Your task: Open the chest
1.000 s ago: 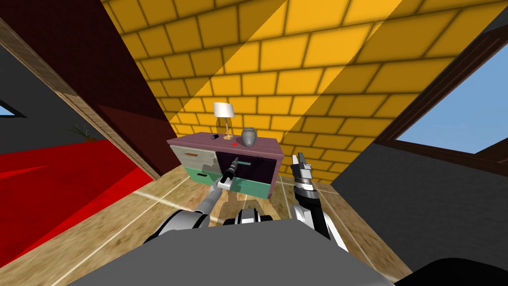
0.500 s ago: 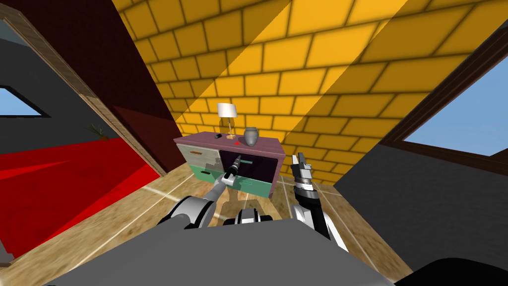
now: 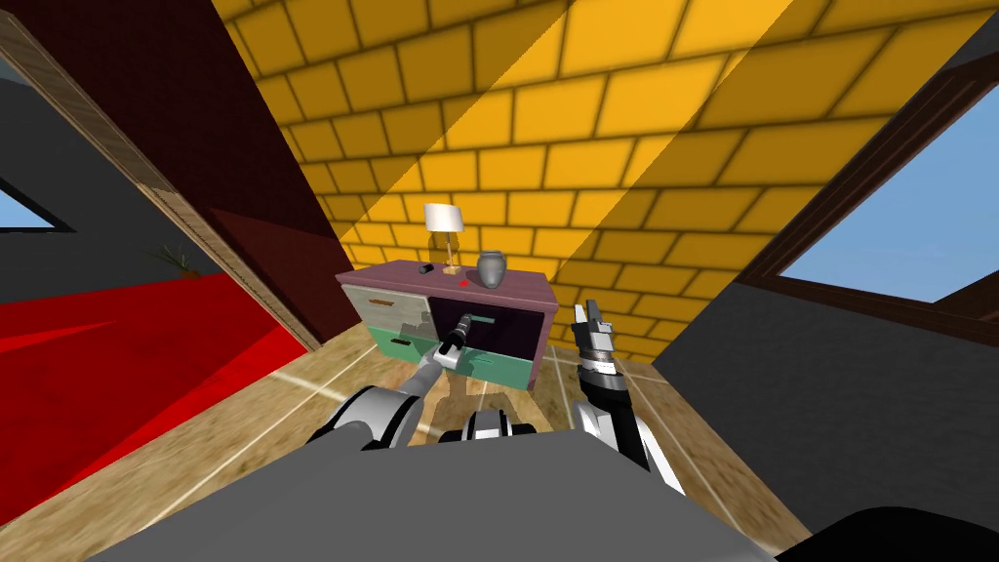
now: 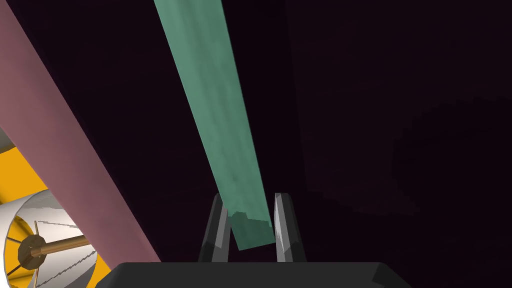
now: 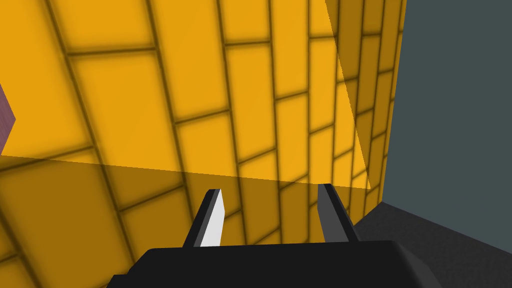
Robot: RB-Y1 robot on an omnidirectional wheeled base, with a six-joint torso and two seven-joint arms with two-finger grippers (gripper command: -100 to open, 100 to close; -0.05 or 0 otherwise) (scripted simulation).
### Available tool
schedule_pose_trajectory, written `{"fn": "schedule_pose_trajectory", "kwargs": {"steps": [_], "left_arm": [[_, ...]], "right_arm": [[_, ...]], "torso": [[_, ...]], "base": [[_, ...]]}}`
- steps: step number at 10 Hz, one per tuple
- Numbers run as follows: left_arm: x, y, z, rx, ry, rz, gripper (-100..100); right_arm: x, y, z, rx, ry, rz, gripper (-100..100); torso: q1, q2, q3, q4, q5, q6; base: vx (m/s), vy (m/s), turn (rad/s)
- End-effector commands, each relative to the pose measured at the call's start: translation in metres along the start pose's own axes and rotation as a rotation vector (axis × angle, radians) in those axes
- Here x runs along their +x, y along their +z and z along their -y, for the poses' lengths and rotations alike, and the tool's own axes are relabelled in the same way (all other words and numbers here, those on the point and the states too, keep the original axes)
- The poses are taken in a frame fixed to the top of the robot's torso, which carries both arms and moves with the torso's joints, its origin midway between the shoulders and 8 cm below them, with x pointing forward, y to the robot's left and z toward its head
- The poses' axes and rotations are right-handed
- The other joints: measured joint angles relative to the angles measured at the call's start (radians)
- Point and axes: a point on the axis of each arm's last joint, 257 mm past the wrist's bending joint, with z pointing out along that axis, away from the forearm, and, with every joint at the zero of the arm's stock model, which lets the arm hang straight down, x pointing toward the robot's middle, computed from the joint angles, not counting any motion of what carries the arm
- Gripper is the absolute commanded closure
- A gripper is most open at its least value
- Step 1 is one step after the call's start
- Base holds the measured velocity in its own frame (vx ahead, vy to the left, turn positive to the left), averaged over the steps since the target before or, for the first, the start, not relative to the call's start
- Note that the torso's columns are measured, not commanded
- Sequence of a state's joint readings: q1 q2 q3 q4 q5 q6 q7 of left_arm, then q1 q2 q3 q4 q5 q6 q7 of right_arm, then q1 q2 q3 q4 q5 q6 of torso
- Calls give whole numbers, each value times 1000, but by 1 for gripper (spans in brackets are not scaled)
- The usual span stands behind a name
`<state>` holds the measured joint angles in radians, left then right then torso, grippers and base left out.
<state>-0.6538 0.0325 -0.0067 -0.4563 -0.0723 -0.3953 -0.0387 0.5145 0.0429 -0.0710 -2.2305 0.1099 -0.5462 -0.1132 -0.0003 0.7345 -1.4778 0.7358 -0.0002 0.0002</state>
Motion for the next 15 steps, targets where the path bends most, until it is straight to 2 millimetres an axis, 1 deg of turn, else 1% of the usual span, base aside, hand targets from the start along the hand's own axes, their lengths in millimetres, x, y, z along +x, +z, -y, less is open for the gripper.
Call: {"fn": "schedule_pose_trajectory", "kwargs": {"steps": [1, 2, 3, 4, 5, 7, 8, 9, 11, 12, 13, 14, 15], "left_arm": [[-4, -4, 3, 14, -4, 10, 100], [-10, -14, -19, -29, -1, 17, 100], [-12, -17, -17, -17, -5, 24, 100], [-16, -17, -2, 20, -7, 31, 100], [-21, -27, -21, -17, -3, 37, 100], [-24, -34, -23, -7, -10, 47, 100], [-26, -32, -10, 17, -9, 50, 100], [-31, -43, -26, -15, -5, 55, 100], [-35, -48, -17, 15, -10, 67, 100], [-38, -58, -30, -15, -6, 69, 100], [-40, -63, -29, -8, -9, 75, 100], [-42, -67, -22, 12, -11, 82, 100], [-44, -75, -34, -18, -6, 81, 100]], "right_arm": [[0, 0, 0, 0, 0, 0, 0], [0, 0, 0, 0, 0, 0, 0], [0, 0, 0, 0, 0, 0, 0], [0, 0, 0, 0, 0, 0, 0], [0, 0, 0, 0, 0, 0, 0], [0, 0, 0, 0, 0, 0, 0], [0, 0, 0, 0, 0, 0, 0], [0, 0, 0, 0, 0, 0, 0], [0, 0, 0, 0, 0, 0, 0], [0, 0, 0, 0, 0, 0, 0], [0, 0, 0, 0, 0, 0, 0], [0, 0, 0, 0, 0, 0, 0], [0, 0, 0, 0, 0, 0, 0]], "torso": [[1, -2, -1, -3, 1, -1], [2, 0, -1, 0, 1, -1], [1, -2, -1, -2, 1, 0], [1, -3, -2, -4, 1, -1], [2, -1, -1, -1, 1, -2], [2, -5, -3, -4, 1, 0], [3, -4, -3, -4, 1, -2], [3, -2, -2, -2, 1, -2], [3, -5, -3, -3, 1, -2], [4, -3, -2, -2, 1, -3], [3, -3, -2, -4, 2, -1], [4, -4, -3, -4, 2, -2], [4, -2, -2, -3, 2, -3]], "base": [[-3, -8, 8], [35, -14, -107], [44, -11, -51], [16, -6, -3], [42, -11, -106], [32, -9, -22], [0, 0, 0], [36, -12, -89], [31, -5, -37], [47, -12, -78], [44, -6, -60], [21, -5, -10], [47, -6, -91]]}}
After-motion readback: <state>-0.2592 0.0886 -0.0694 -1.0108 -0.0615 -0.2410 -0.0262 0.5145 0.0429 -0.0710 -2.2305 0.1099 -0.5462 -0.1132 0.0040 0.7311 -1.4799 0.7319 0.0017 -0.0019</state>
